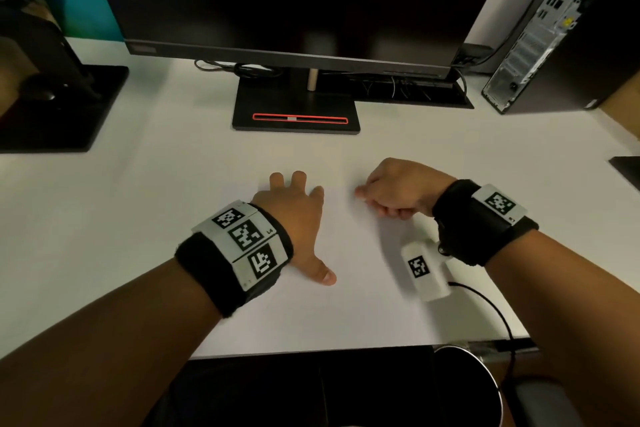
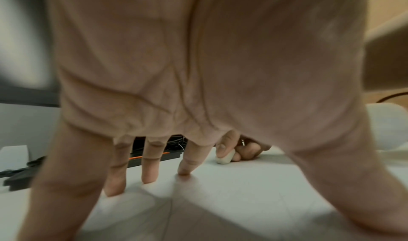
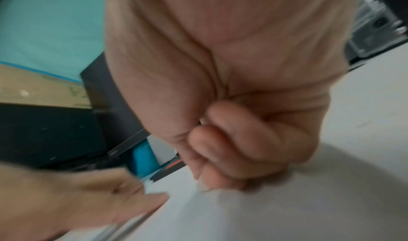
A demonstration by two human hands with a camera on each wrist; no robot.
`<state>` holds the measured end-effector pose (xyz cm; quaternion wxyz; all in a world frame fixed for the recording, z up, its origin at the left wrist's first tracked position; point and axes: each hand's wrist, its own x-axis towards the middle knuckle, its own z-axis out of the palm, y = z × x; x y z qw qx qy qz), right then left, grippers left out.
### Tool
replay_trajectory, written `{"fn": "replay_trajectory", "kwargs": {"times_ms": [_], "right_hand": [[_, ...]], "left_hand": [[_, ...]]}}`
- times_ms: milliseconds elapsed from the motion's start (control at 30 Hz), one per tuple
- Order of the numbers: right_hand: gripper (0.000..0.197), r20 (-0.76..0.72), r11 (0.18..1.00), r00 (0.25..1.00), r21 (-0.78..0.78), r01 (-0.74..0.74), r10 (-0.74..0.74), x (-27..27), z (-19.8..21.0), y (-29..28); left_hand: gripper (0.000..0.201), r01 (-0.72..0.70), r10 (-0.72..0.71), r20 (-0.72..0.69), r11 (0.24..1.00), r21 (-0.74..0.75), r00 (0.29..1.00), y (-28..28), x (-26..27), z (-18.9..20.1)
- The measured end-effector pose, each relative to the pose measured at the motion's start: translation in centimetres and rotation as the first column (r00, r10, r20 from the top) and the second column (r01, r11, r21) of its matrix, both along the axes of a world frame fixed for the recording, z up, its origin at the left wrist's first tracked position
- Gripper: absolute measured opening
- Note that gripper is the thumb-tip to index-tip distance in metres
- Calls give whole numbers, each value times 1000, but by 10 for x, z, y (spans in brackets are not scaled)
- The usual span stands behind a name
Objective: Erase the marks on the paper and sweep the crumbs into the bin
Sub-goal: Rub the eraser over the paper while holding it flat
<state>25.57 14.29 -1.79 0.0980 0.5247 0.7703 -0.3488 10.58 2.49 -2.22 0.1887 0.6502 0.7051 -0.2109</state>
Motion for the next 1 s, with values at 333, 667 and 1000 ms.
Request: {"fn": "replay_trajectory", "kwargs": {"times_ms": [333, 667, 1000], "right_hand": [[43, -87, 997, 993, -1, -83, 82, -24, -2, -15], [33, 155, 996, 988, 93, -4, -10, -2, 8, 8], [39, 61, 996, 997, 71, -62, 57, 2, -3, -2]], "left_hand": [[133, 16, -16, -3, 1000, 19, 1000, -1, -1, -2], [137, 17, -16, -18, 999, 27, 1000, -1, -1, -2], [135, 17, -16, -26, 1000, 24, 1000, -1, -1, -2]]}}
